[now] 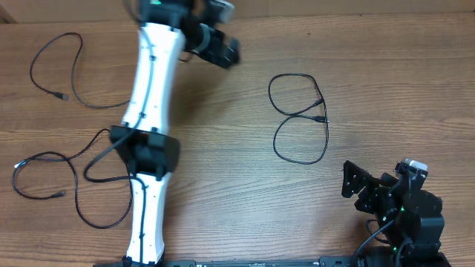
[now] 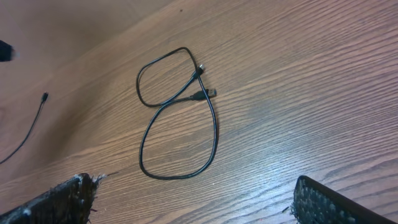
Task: Untangle cables
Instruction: 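Move the left gripper back and grasp the last looped cable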
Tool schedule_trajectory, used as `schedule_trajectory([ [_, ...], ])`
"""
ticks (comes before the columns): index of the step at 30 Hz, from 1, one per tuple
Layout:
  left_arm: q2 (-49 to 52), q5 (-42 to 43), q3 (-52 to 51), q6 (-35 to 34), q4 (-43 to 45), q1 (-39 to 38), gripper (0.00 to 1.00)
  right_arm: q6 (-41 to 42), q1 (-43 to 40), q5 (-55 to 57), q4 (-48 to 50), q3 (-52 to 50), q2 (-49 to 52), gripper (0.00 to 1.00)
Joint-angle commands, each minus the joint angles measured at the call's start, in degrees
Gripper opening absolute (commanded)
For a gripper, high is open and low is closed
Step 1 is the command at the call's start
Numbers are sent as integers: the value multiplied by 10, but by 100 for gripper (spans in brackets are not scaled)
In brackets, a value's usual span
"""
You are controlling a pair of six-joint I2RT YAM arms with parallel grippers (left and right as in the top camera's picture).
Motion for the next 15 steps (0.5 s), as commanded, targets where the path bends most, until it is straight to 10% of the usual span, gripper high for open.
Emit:
schedule_trajectory([
  [1, 24, 2, -2, 180, -20, -55, 100, 0, -1, 7, 3, 7, -5, 100],
  [15, 110, -34, -2, 351, 19, -177, 98, 0, -1, 7, 0, 7, -5, 100],
])
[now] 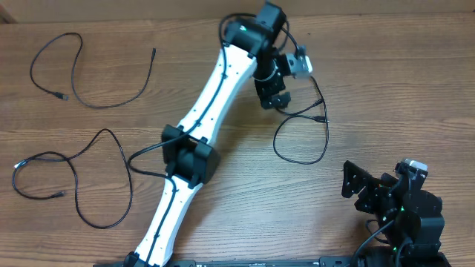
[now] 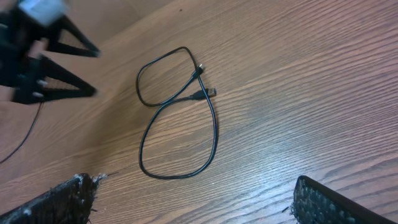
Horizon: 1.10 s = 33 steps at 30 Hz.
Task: Untangle cables
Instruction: 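Move the left gripper back and grasp the last looped cable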
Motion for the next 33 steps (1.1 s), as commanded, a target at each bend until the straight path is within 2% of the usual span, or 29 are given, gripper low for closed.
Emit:
schedule_trajectory([
  [1, 48, -10, -2, 38, 13, -15, 98, 0, -1, 7, 1, 7, -5, 100],
  [9, 108, -9, -2, 38, 50, -40, 98, 0, -1, 7, 1, 7, -5, 100],
  [17, 125, -11, -2, 37, 84, -49, 96, 0, -1, 7, 1, 7, -5, 100],
  [26, 133, -13, -2, 38, 99, -49, 83, 0, -1, 7, 4, 7, -5, 100],
  [33, 151, -14, -2, 38, 102, -52, 83, 0, -1, 7, 4, 7, -5, 100],
])
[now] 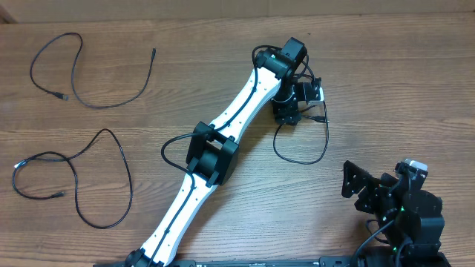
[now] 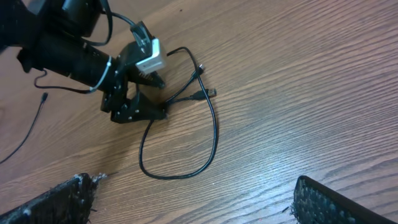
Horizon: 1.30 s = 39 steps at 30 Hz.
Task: Untangle cables
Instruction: 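Move the left gripper back and grasp the last looped cable, then drag the looped cable leftward with the left gripper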
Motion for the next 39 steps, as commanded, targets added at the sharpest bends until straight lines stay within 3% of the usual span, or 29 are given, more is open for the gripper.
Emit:
schedule_trajectory([
  [1, 26, 0, 2, 8, 2, -5, 83, 0, -1, 7, 3, 7, -5, 100],
  [4, 32, 0, 2, 7, 2, -5, 80, 0, -1, 7, 2, 7, -5, 100],
  [8, 34, -2, 2, 7, -2, -5, 68, 0, -1, 7, 1, 7, -5, 100],
  [10, 34, -21, 2, 6, -5, -5, 50, 0, -1, 7, 1, 7, -5, 100],
  [13, 34, -64, 2, -21, -13, -3, 11, 0, -1, 7, 0, 7, -5, 100],
  [14, 34, -76, 2, -29, -17, -2, 4, 0, -1, 7, 0, 7, -5, 100],
  [21, 34, -115, 2, -88, -69, 18, 4, 0, -1, 7, 1, 7, -5, 100],
  [25, 34, -129, 2, -158, -86, 42, 4, 0, -1, 7, 0, 7, -5, 100],
  [29, 34, -133, 2, -232, -111, 77, 4, 0, -1, 7, 1, 7, -5, 100],
  [39, 34, -133, 2, -332, -163, 189, 4, 0, -1, 7, 1, 7, -5, 100],
])
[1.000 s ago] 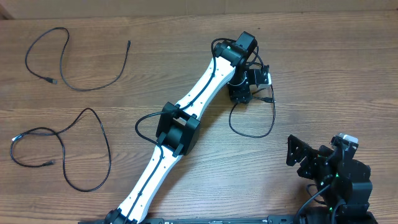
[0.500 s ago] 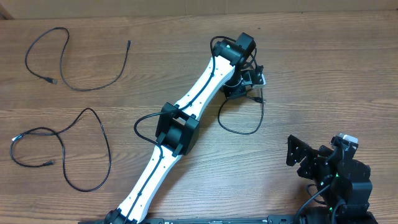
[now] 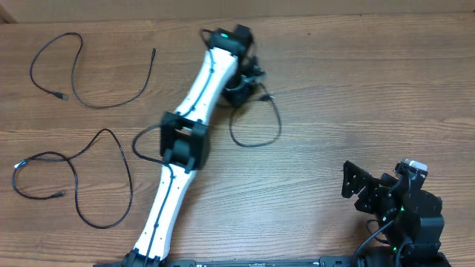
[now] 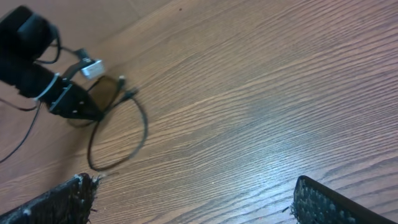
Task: Untangle cables
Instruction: 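Drag the looped cable leftward with the left gripper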
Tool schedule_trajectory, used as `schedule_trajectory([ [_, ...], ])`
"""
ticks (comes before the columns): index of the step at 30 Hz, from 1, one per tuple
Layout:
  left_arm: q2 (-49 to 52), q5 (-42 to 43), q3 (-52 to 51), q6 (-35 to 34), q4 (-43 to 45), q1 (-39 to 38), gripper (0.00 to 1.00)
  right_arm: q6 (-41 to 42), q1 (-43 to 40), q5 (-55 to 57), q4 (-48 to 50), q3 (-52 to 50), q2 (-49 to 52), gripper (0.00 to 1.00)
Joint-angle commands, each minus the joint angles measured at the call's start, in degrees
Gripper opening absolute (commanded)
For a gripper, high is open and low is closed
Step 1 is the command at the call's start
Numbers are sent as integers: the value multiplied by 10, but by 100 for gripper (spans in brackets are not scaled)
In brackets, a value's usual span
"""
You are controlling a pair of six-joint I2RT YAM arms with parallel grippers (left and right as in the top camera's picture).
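Note:
A black cable lies as one loop at the table's middle, its plug end up by my left gripper. That gripper is shut on the cable's upper part, with the white left arm reaching up from the front edge. From the right wrist, the same loop trails from the left gripper at far left. My right gripper rests at the front right corner, open and empty, with its fingers wide apart over bare wood.
Two more black cables lie apart on the left: one at the back left, one at the front left. The left arm's elbow sits between them and the middle.
My left gripper has moved left with the cable in it. The loop now lies about a hand's width further left, and its small upper loop no longer shows. The right arm has not moved.
The cable lay as a figure-eight right of centre, with my left gripper far off at the back. Then the gripper stood just over its upper loop, then down on the crossing by the plugs. Now the cable is dragged left as a single loop.

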Motion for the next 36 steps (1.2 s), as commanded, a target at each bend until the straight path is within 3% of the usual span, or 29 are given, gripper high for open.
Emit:
schedule_trajectory([
  [1, 32, -43, -12, -60, -11, 53, 4, 0, -1, 7, 2, 7, -5, 100],
  [11, 32, -107, -12, -83, -27, 161, 4, 0, -1, 7, 2, 7, -5, 100],
  [24, 32, -99, -12, -84, -9, 306, 4, 0, -1, 7, 2, 7, -5, 100],
  [36, 32, -102, -12, -165, -4, 435, 4, 1, -1, 7, 1, 7, -5, 100],
])
